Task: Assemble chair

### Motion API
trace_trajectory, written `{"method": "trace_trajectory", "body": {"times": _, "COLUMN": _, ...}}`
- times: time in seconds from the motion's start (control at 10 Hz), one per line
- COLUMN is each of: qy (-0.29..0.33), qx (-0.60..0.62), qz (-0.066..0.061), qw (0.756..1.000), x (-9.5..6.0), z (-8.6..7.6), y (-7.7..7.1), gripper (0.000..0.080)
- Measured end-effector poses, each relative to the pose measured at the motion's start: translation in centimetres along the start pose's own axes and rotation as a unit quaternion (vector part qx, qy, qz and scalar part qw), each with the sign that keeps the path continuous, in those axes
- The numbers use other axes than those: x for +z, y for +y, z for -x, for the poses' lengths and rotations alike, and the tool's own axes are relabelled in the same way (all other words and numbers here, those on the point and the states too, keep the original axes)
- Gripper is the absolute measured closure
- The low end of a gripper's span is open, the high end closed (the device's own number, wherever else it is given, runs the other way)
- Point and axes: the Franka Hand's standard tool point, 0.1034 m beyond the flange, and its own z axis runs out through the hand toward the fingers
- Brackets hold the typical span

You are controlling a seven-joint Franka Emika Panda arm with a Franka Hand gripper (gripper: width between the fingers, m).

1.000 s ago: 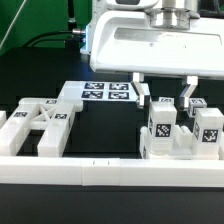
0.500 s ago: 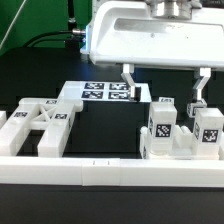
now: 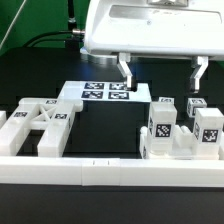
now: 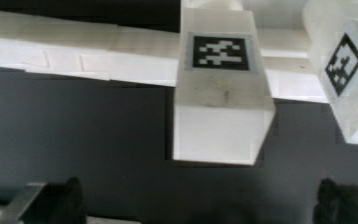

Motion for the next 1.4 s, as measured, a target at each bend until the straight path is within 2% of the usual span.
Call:
{"method": "trace_trajectory", "body": {"times": 0.1, "qy": -0.004, "qx": 0.001, "qz": -0.001, "qw": 1.0, "x": 0.0, "z": 0.0, "y": 0.1, "gripper": 0.0151}}
{"method": "trace_trajectory", "body": {"times": 0.3, "qy": -0.064, "qx": 0.014, "qz": -0.013, "qw": 0.998, "x": 0.2, "z": -0.3, "y": 0.5, "gripper": 0.0151}}
{"method": "trace_trajectory", "body": {"times": 0.4, "qy": -0.096, "qx": 0.012, "qz": -0.018, "qw": 0.995, "x": 0.4, "z": -0.6, "y": 0.2, "gripper": 0.0151}}
{"method": "trace_trajectory", "body": {"times": 0.6, "qy": -0.164, "qx": 0.01, "qz": -0.028, "qw": 0.986, "x": 0.4, "z": -0.2, "y": -0.2, "gripper": 0.0151}}
{"method": "trace_trajectory", "body": {"times": 0.7, "qy": -0.178, "qx": 0.009, "qz": -0.03, "qw": 0.983, "x": 0.5, "z": -0.4, "y": -0.3, "gripper": 0.0151}}
{"method": "trace_trajectory", "body": {"times": 1.0, "qy": -0.177, "qx": 0.015, "qz": -0.028, "qw": 0.984, "x": 1.6, "z": 0.3, "y": -0.4, "gripper": 0.0151}}
{"method": "trace_trajectory", "body": {"times": 1.4, "qy": -0.187, "qx": 0.029, "qz": -0.029, "qw": 0.981, "x": 2.2, "z": 0.8, "y": 0.7, "gripper": 0.0151}}
